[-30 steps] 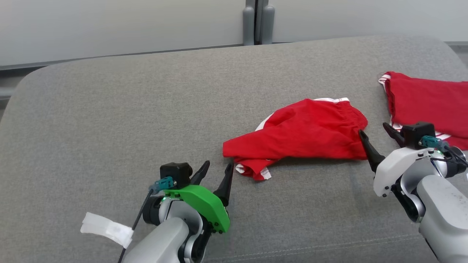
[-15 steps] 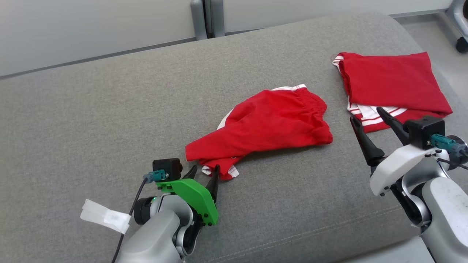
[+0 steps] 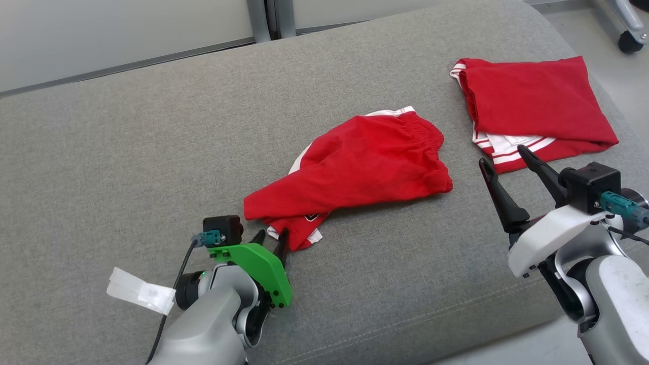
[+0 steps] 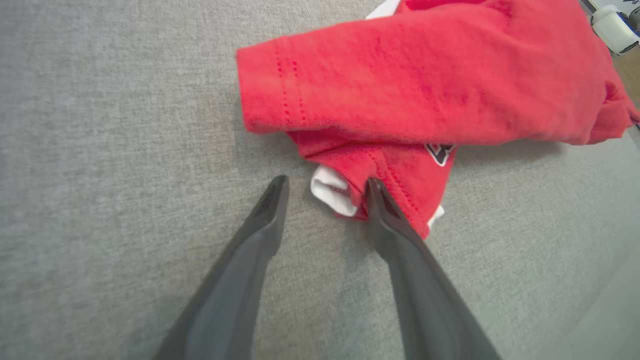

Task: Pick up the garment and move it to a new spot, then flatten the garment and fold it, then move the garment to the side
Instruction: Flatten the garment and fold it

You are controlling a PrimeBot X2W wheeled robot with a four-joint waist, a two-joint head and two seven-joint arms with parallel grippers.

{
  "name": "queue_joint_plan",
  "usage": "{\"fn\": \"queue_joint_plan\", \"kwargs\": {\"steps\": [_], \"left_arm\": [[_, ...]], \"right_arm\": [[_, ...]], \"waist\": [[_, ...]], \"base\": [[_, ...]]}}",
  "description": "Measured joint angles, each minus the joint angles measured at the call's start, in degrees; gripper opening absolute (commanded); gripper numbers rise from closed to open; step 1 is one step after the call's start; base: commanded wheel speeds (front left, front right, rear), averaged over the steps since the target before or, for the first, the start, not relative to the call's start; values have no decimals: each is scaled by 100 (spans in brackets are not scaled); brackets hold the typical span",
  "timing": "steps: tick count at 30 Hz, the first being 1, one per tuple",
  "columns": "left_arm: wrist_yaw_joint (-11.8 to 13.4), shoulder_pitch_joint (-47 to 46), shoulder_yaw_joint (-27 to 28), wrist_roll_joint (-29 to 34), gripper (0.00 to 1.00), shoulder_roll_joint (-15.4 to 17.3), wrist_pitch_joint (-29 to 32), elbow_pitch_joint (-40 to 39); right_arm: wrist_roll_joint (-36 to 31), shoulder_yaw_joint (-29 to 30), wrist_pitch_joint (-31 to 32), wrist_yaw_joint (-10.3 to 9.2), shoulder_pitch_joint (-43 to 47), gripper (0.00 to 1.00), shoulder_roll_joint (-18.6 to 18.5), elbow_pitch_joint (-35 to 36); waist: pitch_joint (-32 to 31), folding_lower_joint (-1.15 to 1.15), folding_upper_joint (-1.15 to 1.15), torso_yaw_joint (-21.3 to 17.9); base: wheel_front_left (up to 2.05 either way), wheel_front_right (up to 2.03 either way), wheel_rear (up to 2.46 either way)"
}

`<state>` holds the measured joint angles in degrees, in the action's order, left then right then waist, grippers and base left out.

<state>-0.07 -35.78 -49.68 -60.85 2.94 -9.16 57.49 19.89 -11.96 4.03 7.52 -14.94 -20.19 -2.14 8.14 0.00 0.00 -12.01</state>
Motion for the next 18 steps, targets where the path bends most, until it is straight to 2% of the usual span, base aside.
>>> {"fn": "queue_joint_plan", "kwargs": {"steps": [1, 2, 3, 4, 13, 18], "left_arm": [[0, 0, 0, 0, 40, 0, 0, 0], [0, -7, -45, -20, 16, -2, 1, -10], [1, -11, -101, -41, 16, -4, 4, -13], [3, -19, -170, -55, 0, -5, 26, -10], [109, -360, -475, 74, 0, -12, -353, 259], [204, -839, -492, 442, 0, 54, -558, 408]], "right_arm": [[0, 0, 0, 0, 0, 100, 0, 0], [-14, 8, 2, 0, 12, 100, 8, 13], [-30, 13, 18, 0, 19, 100, 10, 27], [-40, 16, 18, 0, 21, 100, 13, 40], [-91, 111, -10, 0, 43, 100, 31, 89], [-123, 120, -46, 0, 58, 100, 86, 100]], "waist": [[0, 0, 0, 0], [2, 0, 0, 0], [4, 0, 0, 0], [5, 0, 0, 0], [-39, 0, 0, 93], [-107, 0, 0, 198]], "base": [[0, 0, 0], [0, 0, 0], [0, 0, 0], [0, 0, 0], [0, 0, 0], [0, 0, 0]]}}
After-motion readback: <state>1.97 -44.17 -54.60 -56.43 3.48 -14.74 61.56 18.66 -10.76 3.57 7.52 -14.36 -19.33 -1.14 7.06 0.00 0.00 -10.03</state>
